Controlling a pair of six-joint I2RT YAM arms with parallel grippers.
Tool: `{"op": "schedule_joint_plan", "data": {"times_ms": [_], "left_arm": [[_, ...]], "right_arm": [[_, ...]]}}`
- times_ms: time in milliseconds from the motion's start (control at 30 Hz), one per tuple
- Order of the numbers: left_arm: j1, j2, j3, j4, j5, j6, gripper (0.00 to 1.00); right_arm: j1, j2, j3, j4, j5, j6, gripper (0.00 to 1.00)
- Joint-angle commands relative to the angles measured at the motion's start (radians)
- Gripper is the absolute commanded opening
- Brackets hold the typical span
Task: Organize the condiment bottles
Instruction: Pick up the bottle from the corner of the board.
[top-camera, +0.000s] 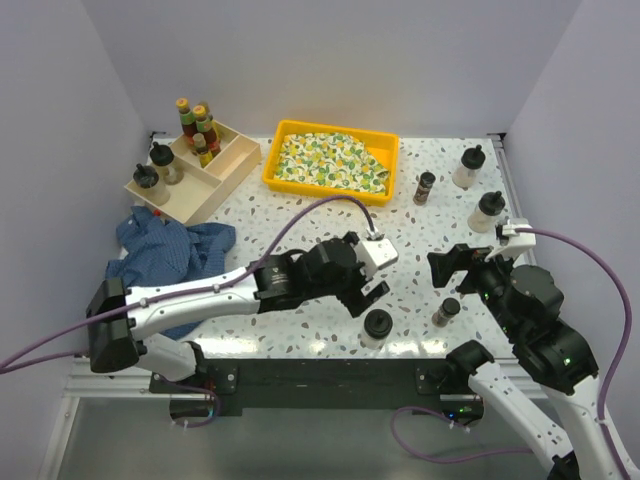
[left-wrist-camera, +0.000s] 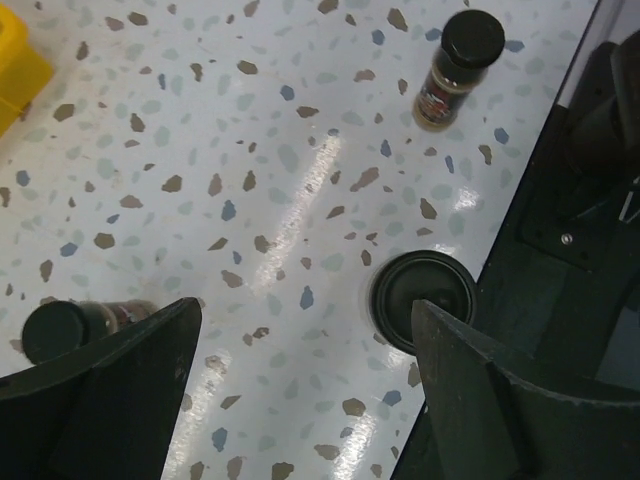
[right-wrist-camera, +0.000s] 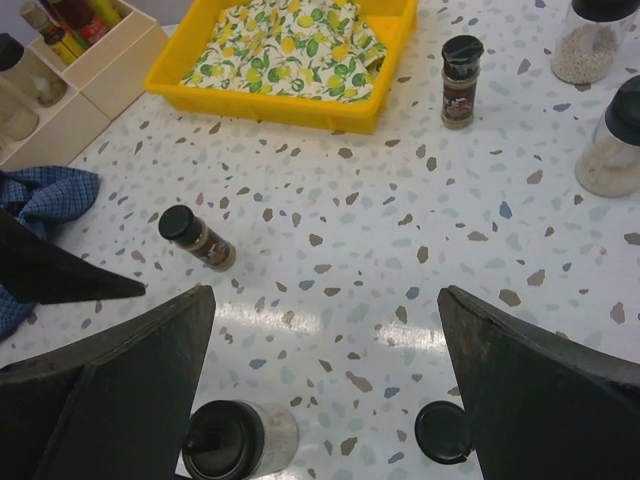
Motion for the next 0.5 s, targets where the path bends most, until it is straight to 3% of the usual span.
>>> {"op": "schedule_joint_plan", "data": {"times_ms": [0,200,467], "left_arm": [[-0.060,0.079,0.025,0.063,0.025,-0.019,0.94],[-0.099,0.139,0.076,0.017,0.067,-0.020,1.00],[-0.108,0.183,0.070,-0.001,0.103,-0.023,1.00]], "right_arm": [[0.001,-0.001,-0.001,0.018,0.031,-0.026,0.99],[0.002,-0.008,-0.013,0.016,0.035,-0.029,0.99],[0.001,-0.007,-0.016,0.028,0.037,-0.034,0.99]]}}
